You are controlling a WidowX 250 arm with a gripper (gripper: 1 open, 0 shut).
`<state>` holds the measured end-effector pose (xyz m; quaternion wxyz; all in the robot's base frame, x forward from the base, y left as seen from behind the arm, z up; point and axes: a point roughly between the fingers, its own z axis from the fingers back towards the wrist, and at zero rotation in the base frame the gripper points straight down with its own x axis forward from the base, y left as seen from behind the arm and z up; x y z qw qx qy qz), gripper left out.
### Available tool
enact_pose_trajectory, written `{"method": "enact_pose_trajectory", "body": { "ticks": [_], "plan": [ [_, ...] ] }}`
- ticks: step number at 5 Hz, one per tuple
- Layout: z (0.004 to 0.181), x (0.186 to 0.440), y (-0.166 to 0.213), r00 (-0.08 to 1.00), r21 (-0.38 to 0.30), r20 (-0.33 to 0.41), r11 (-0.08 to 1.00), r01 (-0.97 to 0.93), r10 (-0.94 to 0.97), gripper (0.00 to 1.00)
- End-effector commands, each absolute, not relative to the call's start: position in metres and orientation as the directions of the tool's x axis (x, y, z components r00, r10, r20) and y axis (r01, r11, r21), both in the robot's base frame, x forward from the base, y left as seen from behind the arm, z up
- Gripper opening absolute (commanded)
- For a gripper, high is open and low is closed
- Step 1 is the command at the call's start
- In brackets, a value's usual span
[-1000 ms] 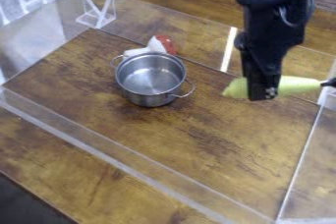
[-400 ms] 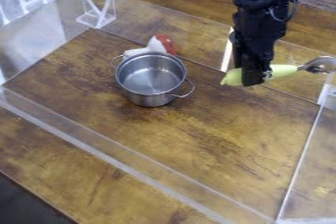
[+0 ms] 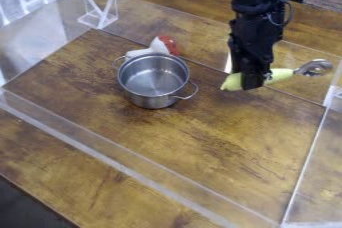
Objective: Move the green spoon to the right
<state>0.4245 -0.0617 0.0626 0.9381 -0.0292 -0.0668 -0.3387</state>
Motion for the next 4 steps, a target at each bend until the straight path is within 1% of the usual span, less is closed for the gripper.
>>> {"method": "enact_pose_trajectory", "body": {
  "ticks": [1, 3, 4],
  "plan": [
    [0.0892, 0.4378, -0.0422, 0.784, 0.028, 0.211, 0.806, 0.592, -0.583, 0.00],
    [0.0928, 0.4408, -0.0367, 0.735, 0.025, 0.213, 0.756, 0.655, -0.644, 0.00],
    [0.0907, 0.4384, -0.0409, 0.758, 0.022, 0.211, 0.778, 0.628, -0.617, 0.00]
  ]
}}
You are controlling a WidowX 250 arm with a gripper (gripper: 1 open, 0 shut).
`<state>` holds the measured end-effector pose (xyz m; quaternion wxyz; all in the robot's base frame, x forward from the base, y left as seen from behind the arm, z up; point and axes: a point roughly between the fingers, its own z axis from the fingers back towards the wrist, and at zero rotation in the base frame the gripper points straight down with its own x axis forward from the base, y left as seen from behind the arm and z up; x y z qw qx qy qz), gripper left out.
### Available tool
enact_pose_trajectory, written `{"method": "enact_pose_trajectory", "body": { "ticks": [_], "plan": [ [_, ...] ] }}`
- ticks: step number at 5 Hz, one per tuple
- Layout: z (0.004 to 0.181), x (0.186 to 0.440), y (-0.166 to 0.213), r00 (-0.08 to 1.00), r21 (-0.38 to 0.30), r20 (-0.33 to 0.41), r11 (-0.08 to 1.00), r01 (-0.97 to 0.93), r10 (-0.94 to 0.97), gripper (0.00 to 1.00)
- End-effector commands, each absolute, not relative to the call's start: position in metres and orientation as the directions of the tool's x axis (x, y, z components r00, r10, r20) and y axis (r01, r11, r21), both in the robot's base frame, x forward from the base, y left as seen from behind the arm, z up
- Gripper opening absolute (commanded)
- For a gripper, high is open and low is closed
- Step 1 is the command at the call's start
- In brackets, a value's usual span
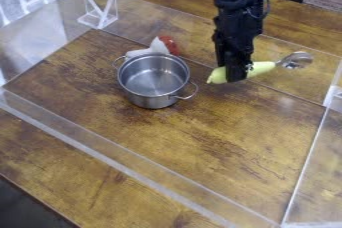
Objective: Move the green spoon to the right
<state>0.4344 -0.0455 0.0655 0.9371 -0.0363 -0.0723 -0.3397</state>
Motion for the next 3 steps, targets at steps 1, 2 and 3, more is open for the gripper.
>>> {"method": "enact_pose_trajectory", "body": {
  "ticks": [1, 2, 3],
  "plan": [
    [0.088, 0.436, -0.045, 0.781, 0.018, 0.208, 0.801, 0.599, -0.589, 0.00],
    [0.097, 0.424, -0.036, 0.772, 0.038, 0.211, 0.794, 0.607, -0.600, 0.00],
    [0.112, 0.415, -0.037, 0.789, 0.060, 0.209, 0.813, 0.579, -0.578, 0.00]
  ]
}}
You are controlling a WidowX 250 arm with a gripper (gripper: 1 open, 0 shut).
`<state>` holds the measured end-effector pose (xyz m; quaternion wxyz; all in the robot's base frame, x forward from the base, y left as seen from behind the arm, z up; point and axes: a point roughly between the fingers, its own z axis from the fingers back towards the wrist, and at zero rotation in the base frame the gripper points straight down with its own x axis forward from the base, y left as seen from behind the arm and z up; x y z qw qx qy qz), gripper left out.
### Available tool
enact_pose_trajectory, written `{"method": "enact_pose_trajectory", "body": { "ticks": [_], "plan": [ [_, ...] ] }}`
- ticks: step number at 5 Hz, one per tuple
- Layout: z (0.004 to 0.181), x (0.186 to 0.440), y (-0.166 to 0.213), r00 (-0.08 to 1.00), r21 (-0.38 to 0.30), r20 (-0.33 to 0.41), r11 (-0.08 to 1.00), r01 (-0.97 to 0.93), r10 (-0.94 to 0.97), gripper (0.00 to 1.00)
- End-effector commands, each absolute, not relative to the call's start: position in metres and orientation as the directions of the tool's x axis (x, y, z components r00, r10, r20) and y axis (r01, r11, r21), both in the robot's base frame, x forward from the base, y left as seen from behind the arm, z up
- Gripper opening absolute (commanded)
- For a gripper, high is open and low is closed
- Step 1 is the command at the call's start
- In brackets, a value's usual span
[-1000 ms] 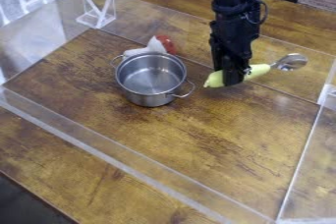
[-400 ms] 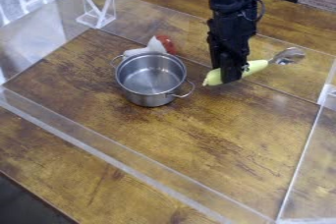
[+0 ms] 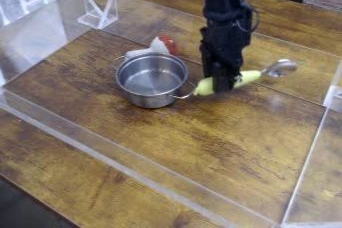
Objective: Move the green spoon to the right
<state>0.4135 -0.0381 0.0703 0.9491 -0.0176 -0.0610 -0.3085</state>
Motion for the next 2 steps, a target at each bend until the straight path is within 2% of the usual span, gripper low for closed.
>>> {"method": "enact_pose_trajectory", "body": {
  "ticks": [1, 2],
  "plan": [
    [0.126, 0.408, -0.039, 0.802, 0.076, 0.210, 0.828, 0.556, -0.559, 0.00],
    [0.142, 0.399, -0.032, 0.794, 0.087, 0.215, 0.821, 0.564, -0.568, 0.00]
  ]
}}
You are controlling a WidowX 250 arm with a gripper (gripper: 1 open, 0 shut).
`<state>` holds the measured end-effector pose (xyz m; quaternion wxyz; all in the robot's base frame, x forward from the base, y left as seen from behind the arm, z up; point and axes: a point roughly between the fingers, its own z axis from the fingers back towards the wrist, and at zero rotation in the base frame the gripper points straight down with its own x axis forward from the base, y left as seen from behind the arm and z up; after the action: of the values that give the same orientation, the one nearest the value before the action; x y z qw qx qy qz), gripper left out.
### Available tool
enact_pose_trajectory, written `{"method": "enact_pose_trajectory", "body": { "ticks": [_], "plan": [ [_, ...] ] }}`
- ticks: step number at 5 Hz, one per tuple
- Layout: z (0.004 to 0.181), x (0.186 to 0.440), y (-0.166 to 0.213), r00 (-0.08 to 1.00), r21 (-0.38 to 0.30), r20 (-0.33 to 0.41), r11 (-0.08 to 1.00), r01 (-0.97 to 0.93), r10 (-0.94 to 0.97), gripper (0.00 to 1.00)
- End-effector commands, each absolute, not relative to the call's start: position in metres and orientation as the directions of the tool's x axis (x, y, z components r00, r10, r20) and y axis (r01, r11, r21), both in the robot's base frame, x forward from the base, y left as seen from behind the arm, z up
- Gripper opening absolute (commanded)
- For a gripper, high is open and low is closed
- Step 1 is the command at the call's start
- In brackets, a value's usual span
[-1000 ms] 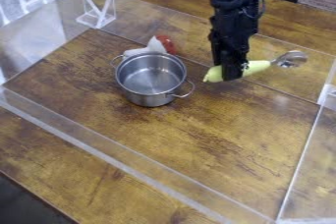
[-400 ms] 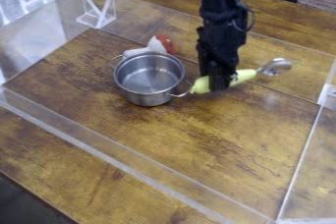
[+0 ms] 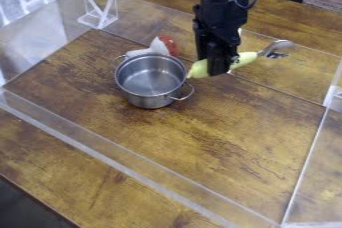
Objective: Move the green spoon to the right
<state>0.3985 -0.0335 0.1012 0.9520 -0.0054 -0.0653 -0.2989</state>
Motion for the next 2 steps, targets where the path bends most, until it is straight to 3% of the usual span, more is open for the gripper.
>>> {"method": "enact_pose_trajectory", "body": {
  "ticks": [1, 2],
  "plan": [
    [0.157, 0.386, -0.026, 0.782, 0.097, 0.221, 0.811, 0.577, -0.583, 0.00],
    [0.159, 0.367, -0.031, 0.782, 0.095, 0.218, 0.810, 0.578, -0.584, 0.00]
  ]
}}
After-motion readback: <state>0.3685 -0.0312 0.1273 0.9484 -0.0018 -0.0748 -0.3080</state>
